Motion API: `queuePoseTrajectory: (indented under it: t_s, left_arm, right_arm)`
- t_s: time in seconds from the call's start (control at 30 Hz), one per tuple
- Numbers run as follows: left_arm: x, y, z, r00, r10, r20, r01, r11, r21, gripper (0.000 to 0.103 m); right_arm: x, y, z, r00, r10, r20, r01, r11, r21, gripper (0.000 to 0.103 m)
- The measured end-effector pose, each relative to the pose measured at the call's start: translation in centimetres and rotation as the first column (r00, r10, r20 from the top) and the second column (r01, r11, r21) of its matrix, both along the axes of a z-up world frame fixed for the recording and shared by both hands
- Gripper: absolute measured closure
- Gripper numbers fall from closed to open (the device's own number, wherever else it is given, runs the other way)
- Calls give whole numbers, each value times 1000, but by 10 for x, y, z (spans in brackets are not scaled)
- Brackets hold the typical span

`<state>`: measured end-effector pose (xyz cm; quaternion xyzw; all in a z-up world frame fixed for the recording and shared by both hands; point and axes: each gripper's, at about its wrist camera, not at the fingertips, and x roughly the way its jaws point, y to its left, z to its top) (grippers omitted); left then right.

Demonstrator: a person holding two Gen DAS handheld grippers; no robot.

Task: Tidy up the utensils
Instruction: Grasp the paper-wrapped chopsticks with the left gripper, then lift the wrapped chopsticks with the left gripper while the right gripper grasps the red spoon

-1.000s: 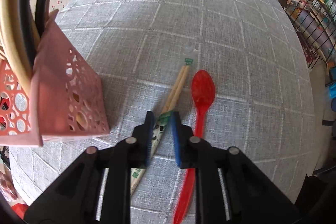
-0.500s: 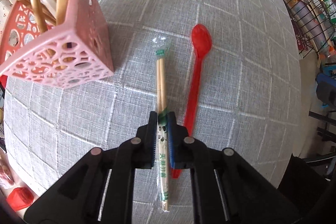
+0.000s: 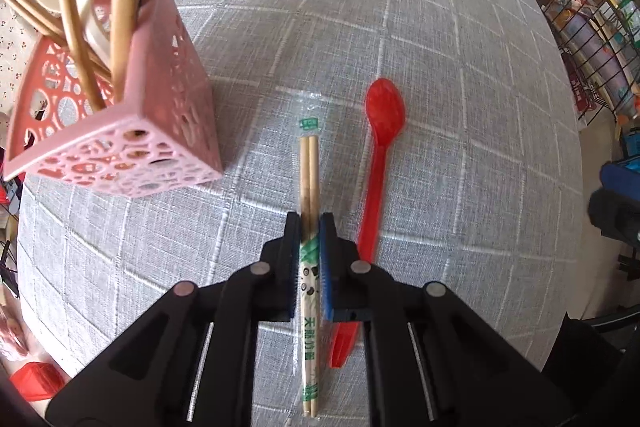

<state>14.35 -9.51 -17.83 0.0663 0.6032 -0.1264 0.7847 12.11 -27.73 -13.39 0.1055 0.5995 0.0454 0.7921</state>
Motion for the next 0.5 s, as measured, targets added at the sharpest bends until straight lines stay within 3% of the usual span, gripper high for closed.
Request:
queuePoseTrajectory:
  t_s: [0.3, 0.5]
  left_arm:
    - [-34, 41, 73, 982, -16, 188, 36, 994, -100, 93]
    - [-33, 79, 90, 966, 58, 252, -10, 983, -186, 97]
  right_arm:
    - [15, 28, -11, 1000, 26, -14, -26, 1000, -1, 30]
    - [38, 55, -27, 999, 33, -30, -32, 999, 33, 31]
